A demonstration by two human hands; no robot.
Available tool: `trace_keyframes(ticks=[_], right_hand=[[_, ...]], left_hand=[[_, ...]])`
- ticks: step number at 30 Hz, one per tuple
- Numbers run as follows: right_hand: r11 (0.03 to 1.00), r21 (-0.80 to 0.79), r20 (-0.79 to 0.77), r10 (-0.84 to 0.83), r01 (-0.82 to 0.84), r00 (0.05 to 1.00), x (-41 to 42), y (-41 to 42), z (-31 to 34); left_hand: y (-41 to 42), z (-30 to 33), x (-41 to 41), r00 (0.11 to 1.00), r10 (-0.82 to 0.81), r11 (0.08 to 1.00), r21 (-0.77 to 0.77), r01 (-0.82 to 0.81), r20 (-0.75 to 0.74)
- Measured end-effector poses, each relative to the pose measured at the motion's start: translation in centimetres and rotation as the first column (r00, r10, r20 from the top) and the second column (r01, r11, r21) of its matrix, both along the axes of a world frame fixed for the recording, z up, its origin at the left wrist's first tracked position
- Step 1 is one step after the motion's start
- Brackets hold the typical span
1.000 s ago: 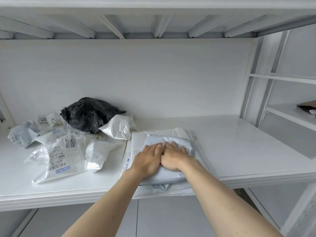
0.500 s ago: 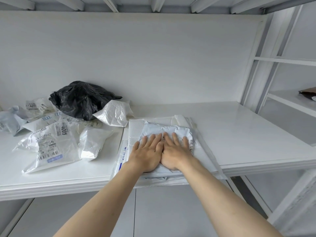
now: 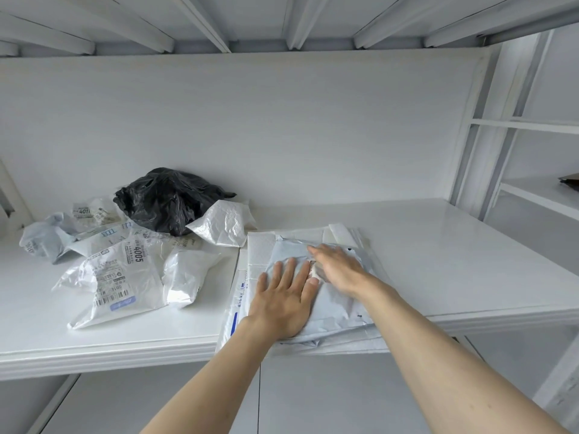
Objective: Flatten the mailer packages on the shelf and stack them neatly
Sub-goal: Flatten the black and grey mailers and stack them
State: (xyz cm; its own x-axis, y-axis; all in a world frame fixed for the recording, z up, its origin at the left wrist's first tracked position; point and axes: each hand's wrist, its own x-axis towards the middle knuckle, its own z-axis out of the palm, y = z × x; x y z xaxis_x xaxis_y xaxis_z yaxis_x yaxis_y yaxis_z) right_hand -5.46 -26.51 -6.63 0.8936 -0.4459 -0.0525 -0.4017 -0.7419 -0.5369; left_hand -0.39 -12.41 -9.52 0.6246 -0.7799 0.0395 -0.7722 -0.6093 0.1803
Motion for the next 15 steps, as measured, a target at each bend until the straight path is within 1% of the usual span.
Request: trace_keyframes(ticks=[1,3,4,5,7,9,13,15], right_hand=[[0.999,-0.029,-0.035,-0.019,0.018,0.999,0.3,0.2,-0.1],[0.984,-0.177,-0.123,-0.032,0.010,0.992,0.4,0.3,-0.9],[0.975,-0.221,-0.139,-0.049,0.017,0.989,0.3,0.5,-1.1],[0.970,-0.240,-0.149,-0.070,0.033,0.986,0.4,0.6,-1.3],[0.972,-0.229,-0.166,-0.081,0.042,0.983,0.6,0.5,-1.6],[0.973,-0.229,-0.189,-0.075,0.030,0.979,0.8,0.5,-1.8],[0.960,-0.279,-0.240,-0.079,0.009,0.967,0.6,0.5,-2.2],[0.957,-0.291,-0.236,-0.080,0.008,0.968,0.5,0.7,-2.2]], left_hand=[[0.0,-0.1,0.2,1.000,-0.002,1.000,0.007,0.002,0.017],[-0.2,-0.1,0.2,0.999,-0.009,0.999,0.034,0.008,0.033],[-0.3,-0.1,0.2,0.999,-0.008,0.999,0.053,0.006,0.032],[-0.4,-0.1,0.1,1.000,-0.005,0.998,0.066,0.003,0.028],[-0.4,0.0,0.2,1.000,0.001,0.997,0.076,-0.002,0.018],[-0.5,-0.1,0.3,1.000,0.005,0.997,0.082,-0.007,0.019],[-0.7,-0.5,0.8,1.000,0.001,0.996,0.090,-0.004,0.027],[-0.7,-0.6,0.8,1.000,0.004,0.996,0.086,-0.006,0.024]])
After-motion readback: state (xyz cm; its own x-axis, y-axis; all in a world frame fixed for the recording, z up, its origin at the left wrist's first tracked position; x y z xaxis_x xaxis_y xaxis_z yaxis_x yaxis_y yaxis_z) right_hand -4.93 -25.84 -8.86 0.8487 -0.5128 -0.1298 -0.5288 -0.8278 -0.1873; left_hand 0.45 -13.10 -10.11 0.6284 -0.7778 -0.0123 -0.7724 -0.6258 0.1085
